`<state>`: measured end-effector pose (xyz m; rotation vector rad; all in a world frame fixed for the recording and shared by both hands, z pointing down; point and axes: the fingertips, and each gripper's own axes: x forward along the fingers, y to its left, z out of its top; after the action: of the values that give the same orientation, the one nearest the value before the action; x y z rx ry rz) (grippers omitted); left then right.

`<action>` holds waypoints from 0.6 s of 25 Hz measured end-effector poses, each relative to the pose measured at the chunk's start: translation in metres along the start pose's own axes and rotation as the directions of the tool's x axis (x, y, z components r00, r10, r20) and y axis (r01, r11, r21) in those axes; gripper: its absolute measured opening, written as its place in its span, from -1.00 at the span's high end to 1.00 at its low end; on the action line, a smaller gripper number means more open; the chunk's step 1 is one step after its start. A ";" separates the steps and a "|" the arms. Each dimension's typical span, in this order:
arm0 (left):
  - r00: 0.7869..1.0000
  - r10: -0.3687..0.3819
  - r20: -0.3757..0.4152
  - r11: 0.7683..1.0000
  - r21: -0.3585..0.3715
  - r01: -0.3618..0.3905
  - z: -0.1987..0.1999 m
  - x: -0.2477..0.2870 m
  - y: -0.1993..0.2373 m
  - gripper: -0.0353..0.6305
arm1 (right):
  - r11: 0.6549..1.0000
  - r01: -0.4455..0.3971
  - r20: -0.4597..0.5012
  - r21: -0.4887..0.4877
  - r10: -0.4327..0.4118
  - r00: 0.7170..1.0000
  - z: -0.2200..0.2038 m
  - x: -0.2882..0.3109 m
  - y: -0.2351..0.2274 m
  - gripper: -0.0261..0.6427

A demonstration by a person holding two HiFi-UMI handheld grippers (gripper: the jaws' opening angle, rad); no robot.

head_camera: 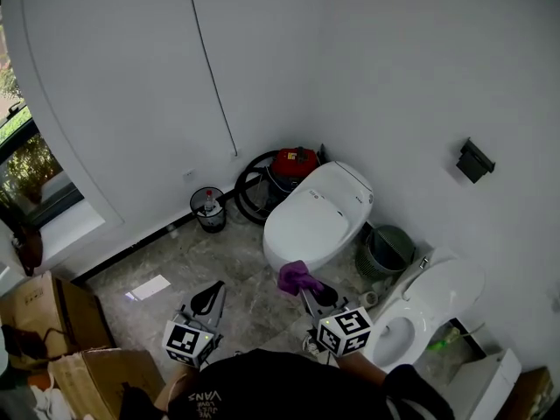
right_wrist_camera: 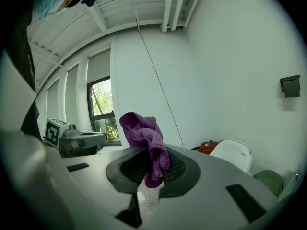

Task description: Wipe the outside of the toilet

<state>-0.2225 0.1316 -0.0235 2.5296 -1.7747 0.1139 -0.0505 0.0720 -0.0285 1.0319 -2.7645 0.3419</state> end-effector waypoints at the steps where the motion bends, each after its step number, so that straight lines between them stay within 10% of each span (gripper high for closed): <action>1: 1.000 -0.001 0.001 1.000 -0.002 0.001 -0.001 -0.001 0.000 0.88 | 1.000 -0.001 -0.001 0.000 0.001 1.000 0.000 0.001 0.001 0.78; 15: 1.000 0.018 -0.021 1.000 -0.022 -0.018 -0.012 -0.006 0.018 0.88 | 1.000 -0.023 0.010 0.016 0.023 1.000 0.002 0.028 0.014 0.78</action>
<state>-0.2417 0.1324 -0.0123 2.4882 -1.7815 0.1204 -0.0813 0.0641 -0.0262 1.0087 -2.7886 0.3635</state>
